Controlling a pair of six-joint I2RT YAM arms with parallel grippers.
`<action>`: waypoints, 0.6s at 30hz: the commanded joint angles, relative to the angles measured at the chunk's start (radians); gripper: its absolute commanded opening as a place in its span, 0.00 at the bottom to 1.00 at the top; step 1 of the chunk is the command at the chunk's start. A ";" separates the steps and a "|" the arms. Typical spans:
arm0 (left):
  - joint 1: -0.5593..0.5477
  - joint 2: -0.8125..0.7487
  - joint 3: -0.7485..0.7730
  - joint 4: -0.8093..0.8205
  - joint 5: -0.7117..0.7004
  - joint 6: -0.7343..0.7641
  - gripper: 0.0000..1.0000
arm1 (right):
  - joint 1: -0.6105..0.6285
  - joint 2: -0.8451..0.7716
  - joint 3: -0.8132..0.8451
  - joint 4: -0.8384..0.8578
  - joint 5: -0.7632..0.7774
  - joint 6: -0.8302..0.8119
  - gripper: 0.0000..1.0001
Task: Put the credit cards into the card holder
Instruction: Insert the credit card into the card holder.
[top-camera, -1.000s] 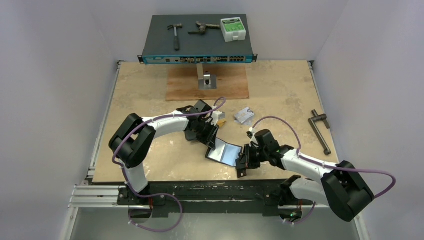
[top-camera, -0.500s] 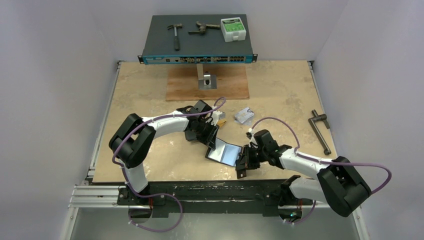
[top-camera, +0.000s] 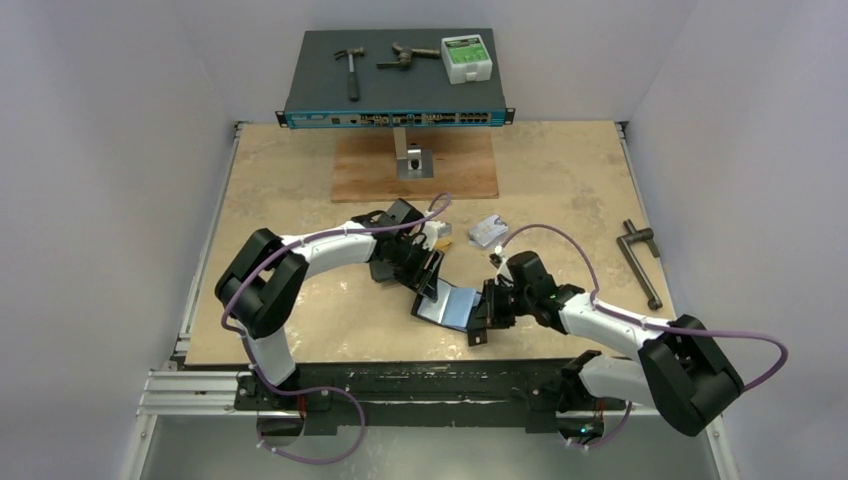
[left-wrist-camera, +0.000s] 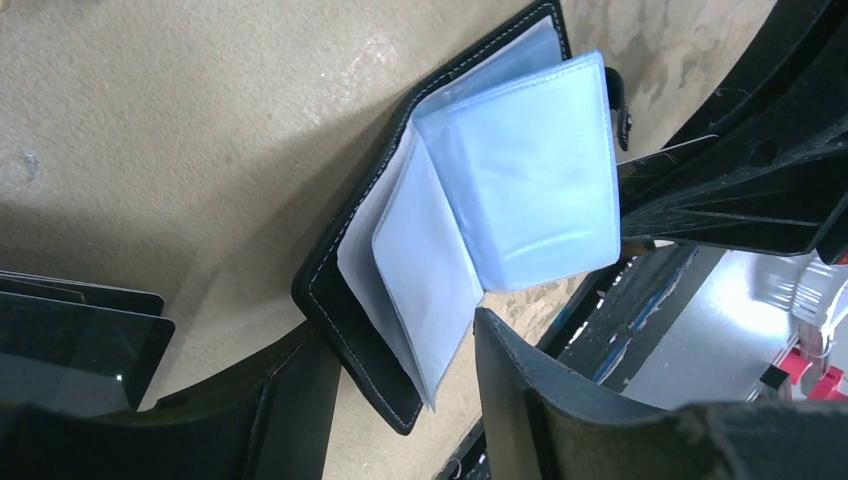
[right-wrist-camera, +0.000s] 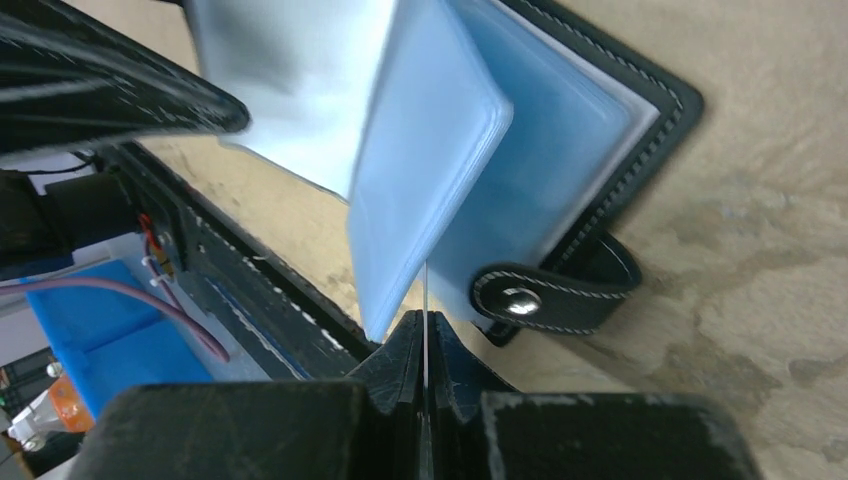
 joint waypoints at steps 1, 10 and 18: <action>0.004 -0.056 0.024 0.024 0.050 -0.006 0.51 | 0.013 0.023 0.067 0.072 -0.039 0.003 0.00; 0.081 -0.083 -0.058 0.183 0.208 -0.128 0.58 | 0.048 0.140 0.105 0.189 -0.062 0.028 0.00; 0.093 -0.069 -0.082 0.237 0.282 -0.164 0.59 | 0.057 0.206 0.148 0.237 -0.079 0.030 0.00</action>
